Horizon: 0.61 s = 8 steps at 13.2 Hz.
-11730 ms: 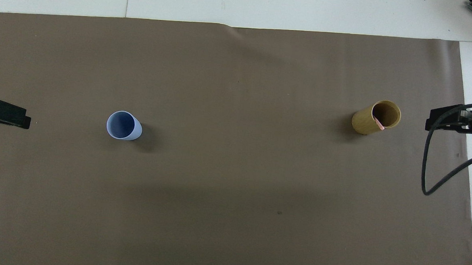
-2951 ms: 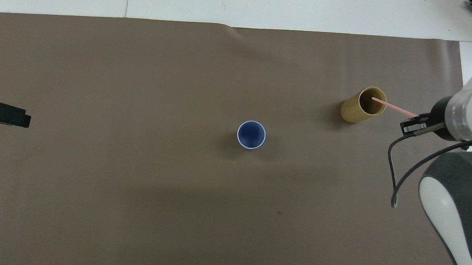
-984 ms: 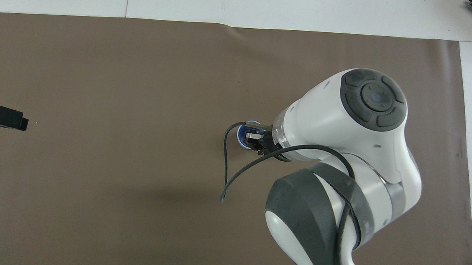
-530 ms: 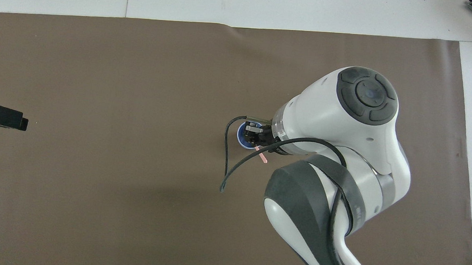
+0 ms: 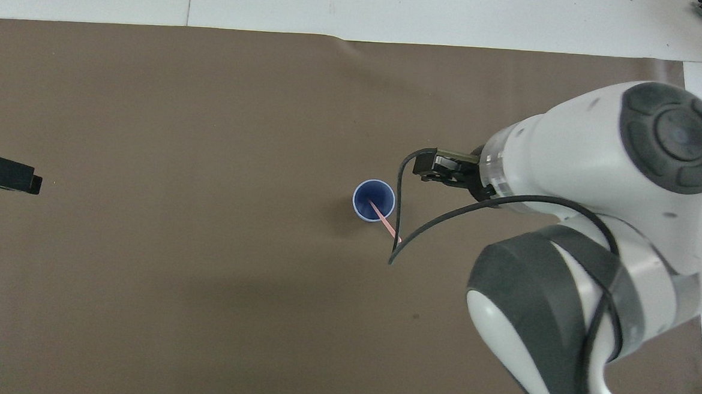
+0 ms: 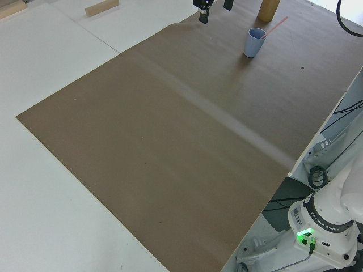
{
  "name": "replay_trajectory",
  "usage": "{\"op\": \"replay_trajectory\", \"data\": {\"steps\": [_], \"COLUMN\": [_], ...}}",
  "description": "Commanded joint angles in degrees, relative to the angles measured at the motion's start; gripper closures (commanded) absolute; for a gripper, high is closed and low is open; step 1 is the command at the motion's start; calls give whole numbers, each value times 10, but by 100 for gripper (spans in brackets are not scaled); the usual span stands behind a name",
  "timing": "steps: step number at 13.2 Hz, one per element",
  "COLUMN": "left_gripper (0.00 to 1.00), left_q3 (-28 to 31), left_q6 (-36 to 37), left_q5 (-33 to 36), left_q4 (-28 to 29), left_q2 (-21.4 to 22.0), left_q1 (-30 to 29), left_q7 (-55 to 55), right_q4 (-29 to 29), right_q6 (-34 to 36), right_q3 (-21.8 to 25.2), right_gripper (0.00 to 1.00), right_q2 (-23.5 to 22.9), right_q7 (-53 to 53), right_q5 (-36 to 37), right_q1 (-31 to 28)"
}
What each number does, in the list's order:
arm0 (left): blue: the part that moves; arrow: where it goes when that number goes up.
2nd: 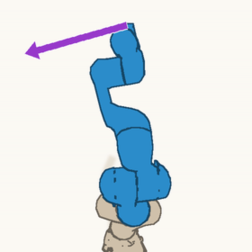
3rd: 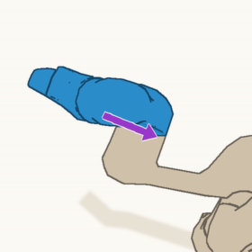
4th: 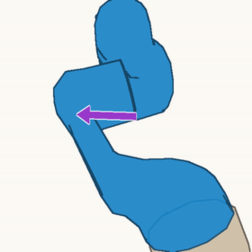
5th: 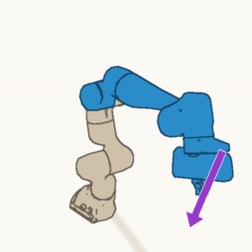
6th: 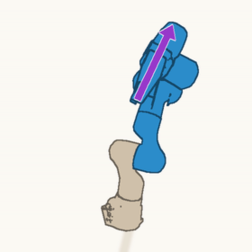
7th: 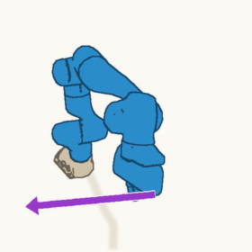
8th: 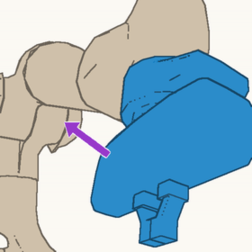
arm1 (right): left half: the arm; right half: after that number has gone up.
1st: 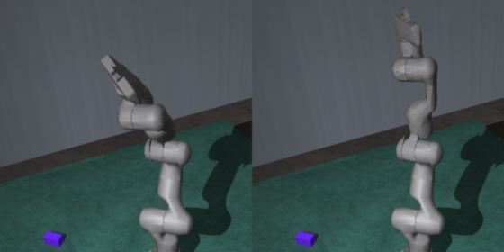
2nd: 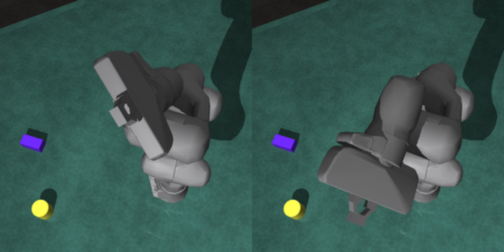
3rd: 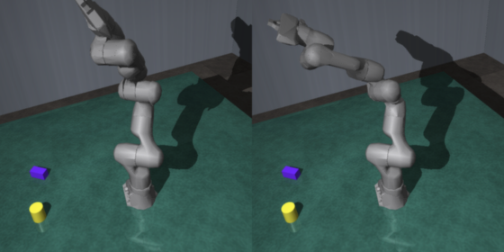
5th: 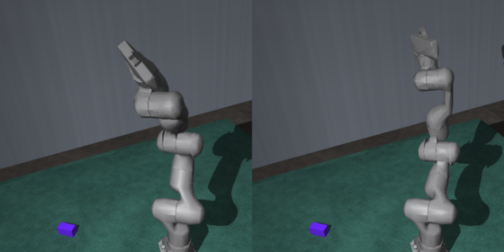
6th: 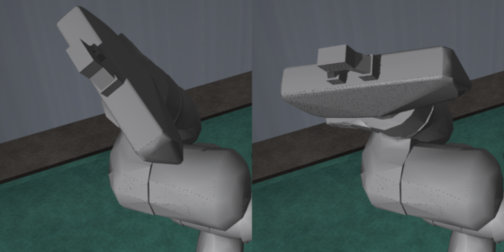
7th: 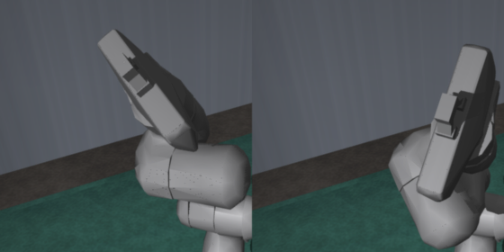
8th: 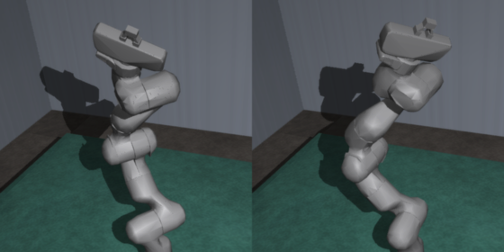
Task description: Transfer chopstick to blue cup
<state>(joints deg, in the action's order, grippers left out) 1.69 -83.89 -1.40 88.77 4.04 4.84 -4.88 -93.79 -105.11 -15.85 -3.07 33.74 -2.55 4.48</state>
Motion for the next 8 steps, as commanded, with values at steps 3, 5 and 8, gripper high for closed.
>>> {"op": "replay_trajectory", "data": {"steps": [3,5,8], "left_gripper": [0,0,0], "left_q3": [-2,-2,-2], "left_q6": [6,6,6], "left_q5": [7,7,7], "left_q4": [4,4,4], "left_q2": [10,10,10], "left_q1": [-4,-4,-4], "left_q7": [-5,-5,-5], "right_q4": [-9,18,76], "right_q6": [64,109,192], "right_q3": [-2,11,11], "right_gripper": [0,0,0], "right_q2": [72,74,56], "right_q7": [-124,-145,-155], "right_q5": [3,7,44], "right_q1": [-104,-118,-121]}}
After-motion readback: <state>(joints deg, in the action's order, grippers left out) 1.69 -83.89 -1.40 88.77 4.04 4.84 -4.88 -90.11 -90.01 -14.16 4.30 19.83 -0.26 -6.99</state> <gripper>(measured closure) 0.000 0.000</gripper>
